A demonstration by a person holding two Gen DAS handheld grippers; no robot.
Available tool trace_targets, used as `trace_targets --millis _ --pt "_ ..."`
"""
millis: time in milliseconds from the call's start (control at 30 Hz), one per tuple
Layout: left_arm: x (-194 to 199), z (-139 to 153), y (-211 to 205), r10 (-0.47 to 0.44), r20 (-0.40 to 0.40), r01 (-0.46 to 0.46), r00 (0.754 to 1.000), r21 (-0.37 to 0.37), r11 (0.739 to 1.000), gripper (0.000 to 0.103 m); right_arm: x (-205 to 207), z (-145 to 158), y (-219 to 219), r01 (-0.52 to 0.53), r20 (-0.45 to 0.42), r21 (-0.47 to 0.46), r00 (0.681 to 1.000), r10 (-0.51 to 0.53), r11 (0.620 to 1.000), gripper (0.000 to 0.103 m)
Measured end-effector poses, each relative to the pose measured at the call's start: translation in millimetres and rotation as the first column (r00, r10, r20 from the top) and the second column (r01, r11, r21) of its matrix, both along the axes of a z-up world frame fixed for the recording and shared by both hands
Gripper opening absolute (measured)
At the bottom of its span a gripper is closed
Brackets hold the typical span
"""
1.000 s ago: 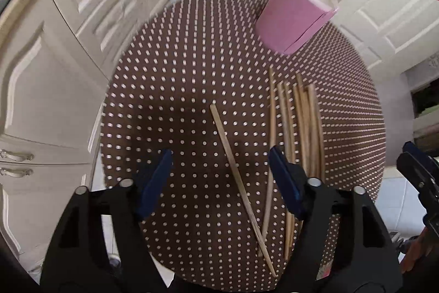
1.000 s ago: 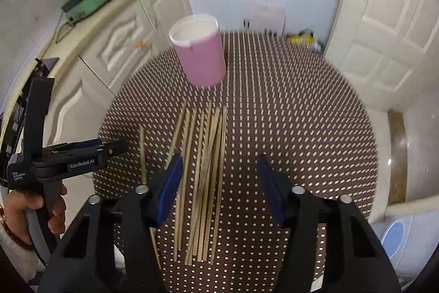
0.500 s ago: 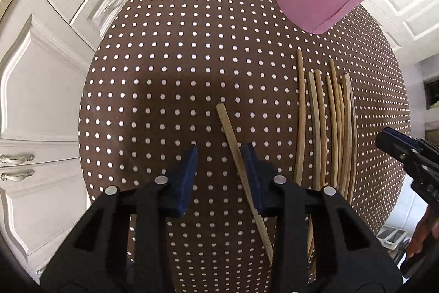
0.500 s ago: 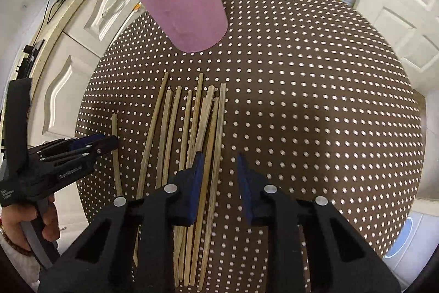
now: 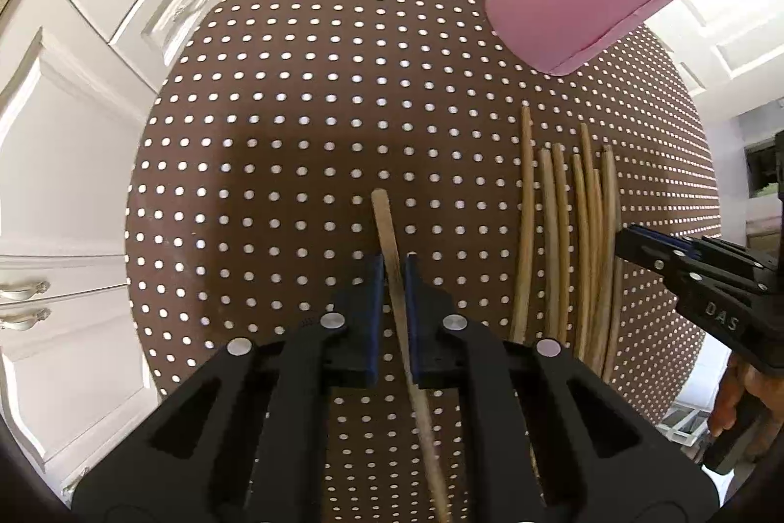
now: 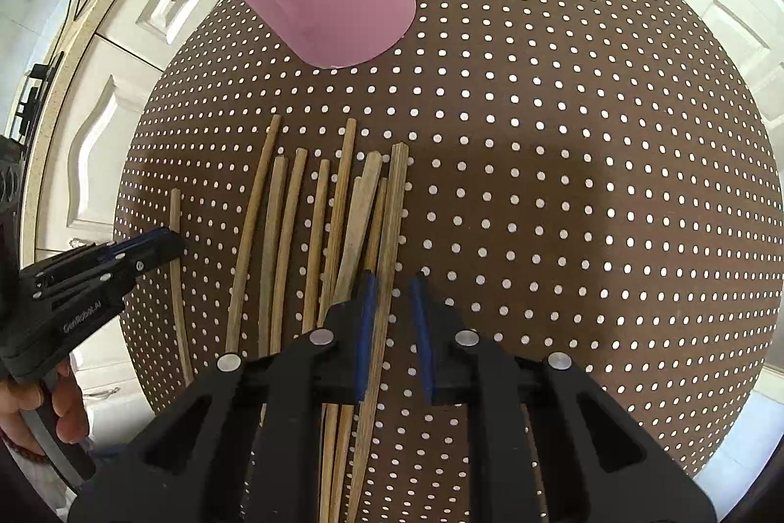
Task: Organize utensils
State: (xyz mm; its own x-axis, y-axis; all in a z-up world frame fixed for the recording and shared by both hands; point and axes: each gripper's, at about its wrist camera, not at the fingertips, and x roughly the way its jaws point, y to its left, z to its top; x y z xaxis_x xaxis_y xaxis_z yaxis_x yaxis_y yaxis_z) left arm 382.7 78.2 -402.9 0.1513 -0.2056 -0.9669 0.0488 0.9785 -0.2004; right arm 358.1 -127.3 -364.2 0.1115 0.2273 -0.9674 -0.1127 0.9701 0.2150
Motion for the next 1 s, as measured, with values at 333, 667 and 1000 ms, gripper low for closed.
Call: trace_targets --millis 333,667,1000 --pt "3.4 15.1 -23.6 -0.035 0.029 0.036 0.999 -0.038 0.999 0.006 20.7 -6.4 -4.5 0.027 -0.096 0.028 0.995 -0.024 0.999 0.006" --pt "-10.1 68.6 -23.9 -0.069 0.113 0.079 0.991 -0.085 0.993 0.006 19.2 13.5 9.2 0.053 -0.005 0.045 0.999 -0.053 0.998 0.005" --pt "-12.5 165.3 -19.3 -0.122 0.329 0.173 0.937 -0.131 0.976 0.006 1.3 114.9 6.4 0.034 0.236 0.127 0.970 -0.064 0.991 0.005"
